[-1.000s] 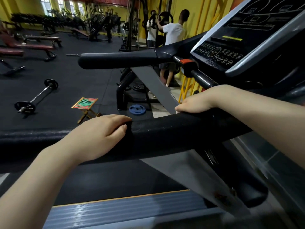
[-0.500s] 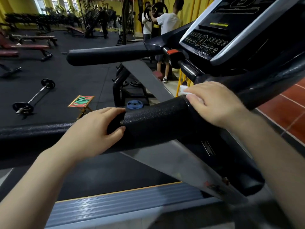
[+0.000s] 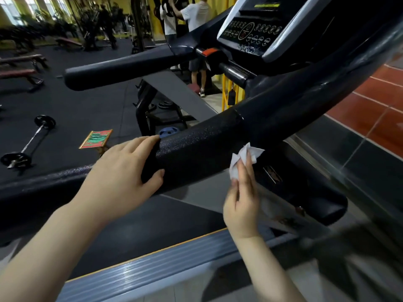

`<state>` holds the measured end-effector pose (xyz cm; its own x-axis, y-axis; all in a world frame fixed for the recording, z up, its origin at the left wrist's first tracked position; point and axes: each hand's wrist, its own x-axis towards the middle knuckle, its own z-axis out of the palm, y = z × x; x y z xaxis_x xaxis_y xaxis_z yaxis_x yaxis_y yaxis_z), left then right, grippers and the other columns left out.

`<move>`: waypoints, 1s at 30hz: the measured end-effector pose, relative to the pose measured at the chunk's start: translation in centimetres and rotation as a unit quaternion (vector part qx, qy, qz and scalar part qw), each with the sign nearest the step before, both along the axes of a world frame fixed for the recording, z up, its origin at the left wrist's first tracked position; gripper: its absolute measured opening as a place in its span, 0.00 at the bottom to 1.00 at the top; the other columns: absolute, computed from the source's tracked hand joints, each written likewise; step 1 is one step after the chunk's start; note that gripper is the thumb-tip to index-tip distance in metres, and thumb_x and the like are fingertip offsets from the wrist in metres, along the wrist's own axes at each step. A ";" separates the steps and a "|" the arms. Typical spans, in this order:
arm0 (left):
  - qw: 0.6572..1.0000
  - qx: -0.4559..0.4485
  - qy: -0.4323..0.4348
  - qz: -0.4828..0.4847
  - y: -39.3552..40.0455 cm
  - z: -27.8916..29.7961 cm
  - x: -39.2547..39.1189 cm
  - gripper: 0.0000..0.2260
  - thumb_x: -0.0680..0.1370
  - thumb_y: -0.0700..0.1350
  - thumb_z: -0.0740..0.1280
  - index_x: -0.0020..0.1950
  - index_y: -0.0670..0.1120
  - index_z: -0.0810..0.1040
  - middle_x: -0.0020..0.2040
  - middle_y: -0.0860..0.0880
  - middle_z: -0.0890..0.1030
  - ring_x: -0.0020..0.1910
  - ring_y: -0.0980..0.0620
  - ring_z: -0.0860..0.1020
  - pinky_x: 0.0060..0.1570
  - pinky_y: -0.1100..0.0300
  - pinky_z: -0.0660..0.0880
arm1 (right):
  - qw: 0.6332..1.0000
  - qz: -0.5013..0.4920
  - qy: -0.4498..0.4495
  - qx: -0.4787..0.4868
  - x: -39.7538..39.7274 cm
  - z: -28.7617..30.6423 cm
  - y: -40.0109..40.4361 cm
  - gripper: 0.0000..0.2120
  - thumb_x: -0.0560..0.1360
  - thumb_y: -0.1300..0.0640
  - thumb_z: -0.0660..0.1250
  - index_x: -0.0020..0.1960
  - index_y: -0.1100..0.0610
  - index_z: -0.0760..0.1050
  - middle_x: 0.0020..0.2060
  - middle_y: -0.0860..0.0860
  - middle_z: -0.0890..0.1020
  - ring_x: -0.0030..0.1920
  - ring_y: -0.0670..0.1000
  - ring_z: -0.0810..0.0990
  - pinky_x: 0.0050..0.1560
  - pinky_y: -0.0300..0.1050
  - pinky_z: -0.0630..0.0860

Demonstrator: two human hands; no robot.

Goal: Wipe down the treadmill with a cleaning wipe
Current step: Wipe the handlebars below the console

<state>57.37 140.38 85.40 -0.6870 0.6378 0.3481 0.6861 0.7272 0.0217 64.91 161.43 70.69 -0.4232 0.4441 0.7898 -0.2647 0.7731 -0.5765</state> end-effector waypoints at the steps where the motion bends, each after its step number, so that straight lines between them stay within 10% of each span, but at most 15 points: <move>1: 1.000 -0.013 0.014 -0.006 -0.1 -0.1 -0.1 0.31 0.74 0.60 0.59 0.73 0.46 0.67 0.68 0.49 0.75 0.65 0.45 0.74 0.61 0.52 0.70 | 1.000 -0.004 0.000 -0.020 -0.5 -0.5 -0.8 0.23 0.75 0.78 0.57 0.70 0.72 0.65 0.74 0.64 0.62 0.76 0.62 0.61 0.74 0.52 0.63; 7: 0.994 -0.042 0.086 -0.043 -0.5 -1.3 -0.6 0.35 0.74 0.58 0.66 0.76 0.42 0.64 0.70 0.45 0.73 0.66 0.44 0.72 0.65 0.54 0.64 | 0.990 -0.043 0.007 -0.131 -2.0 -1.4 -3.8 0.21 0.85 0.64 0.51 0.77 0.64 0.57 0.78 0.52 0.56 0.78 0.47 0.55 0.74 0.35 0.57; 10: 0.993 -0.034 0.097 -0.049 -0.7 -1.5 -0.8 0.35 0.73 0.57 0.70 0.75 0.42 0.65 0.69 0.45 0.74 0.65 0.43 0.73 0.62 0.55 0.62 | 0.990 -0.002 0.010 -0.142 -2.5 -3.8 -5.2 0.20 0.83 0.65 0.49 0.72 0.72 0.61 0.75 0.67 0.58 0.77 0.58 0.56 0.76 0.42 0.57; 16: 0.992 -0.022 0.111 -0.054 -0.8 -1.6 -1.1 0.36 0.72 0.59 0.69 0.76 0.45 0.65 0.70 0.48 0.74 0.65 0.45 0.74 0.60 0.51 0.70 | 0.968 -0.099 0.005 -0.231 -5.4 -5.0 -6.3 0.24 0.79 0.69 0.50 0.75 0.68 0.61 0.76 0.65 0.57 0.78 0.59 0.55 0.75 0.57 0.59; 22: 0.989 -0.017 0.129 -0.065 -0.7 -2.1 -1.4 0.36 0.73 0.59 0.67 0.76 0.43 0.64 0.69 0.46 0.74 0.65 0.42 0.75 0.60 0.49 0.71 | 0.991 -0.049 -0.064 -0.103 -5.4 -6.5 -14.5 0.25 0.83 0.56 0.50 0.79 0.55 0.51 0.79 0.45 0.44 0.79 0.52 0.47 0.78 0.47 0.49; 26: 0.986 -0.007 0.150 -0.071 -0.7 -2.4 -1.5 0.34 0.75 0.59 0.64 0.75 0.43 0.65 0.68 0.44 0.74 0.64 0.41 0.75 0.59 0.48 0.71 | 0.995 -0.074 -0.057 -0.032 -5.0 -8.4 -10.0 0.24 0.84 0.50 0.46 0.76 0.60 0.59 0.76 0.52 0.57 0.79 0.47 0.48 0.77 0.50 0.53; 30: 0.984 -0.007 0.163 -0.073 -0.4 -2.7 -1.5 0.35 0.74 0.58 0.62 0.76 0.40 0.63 0.69 0.41 0.73 0.65 0.39 0.73 0.64 0.46 0.68 | 0.945 -0.154 -0.051 -0.285 -5.1 -8.7 -4.5 0.33 0.82 0.42 0.46 0.77 0.65 0.55 0.77 0.58 0.55 0.78 0.57 0.51 0.78 0.50 0.50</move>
<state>55.89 140.00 82.72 -0.4401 0.7281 0.5256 0.7522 0.6186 -0.2271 59.85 156.88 62.03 -0.2655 0.8992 0.3477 0.0030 0.3615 -0.9324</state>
